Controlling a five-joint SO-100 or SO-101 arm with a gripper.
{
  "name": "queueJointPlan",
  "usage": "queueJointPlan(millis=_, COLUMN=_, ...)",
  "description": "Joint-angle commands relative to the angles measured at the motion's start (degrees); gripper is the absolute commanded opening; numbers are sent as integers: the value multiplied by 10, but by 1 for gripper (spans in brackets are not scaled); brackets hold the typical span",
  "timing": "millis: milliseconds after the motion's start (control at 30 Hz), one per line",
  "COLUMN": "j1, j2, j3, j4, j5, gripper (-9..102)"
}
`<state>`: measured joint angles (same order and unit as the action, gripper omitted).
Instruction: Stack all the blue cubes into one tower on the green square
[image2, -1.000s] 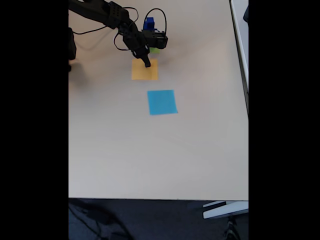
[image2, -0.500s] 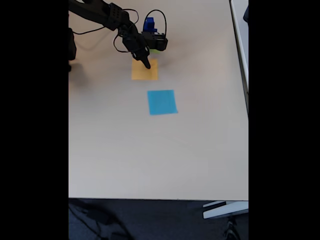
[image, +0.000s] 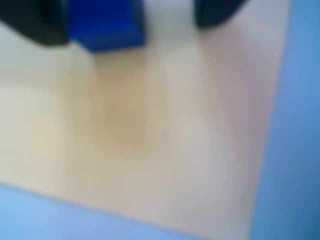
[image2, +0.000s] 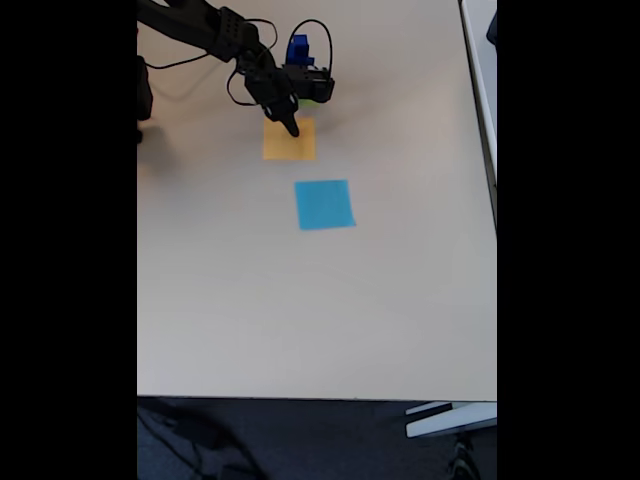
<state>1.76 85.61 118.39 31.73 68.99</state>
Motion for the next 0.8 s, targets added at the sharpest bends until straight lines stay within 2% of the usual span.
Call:
queueJointPlan(millis=0, j1=4, j2=3, j3=0, j4=-7, j5=-1, gripper=11)
queueJointPlan(millis=767, j1=-2, j2=13, j3=-1, j4=-7, j5=6, gripper=2)
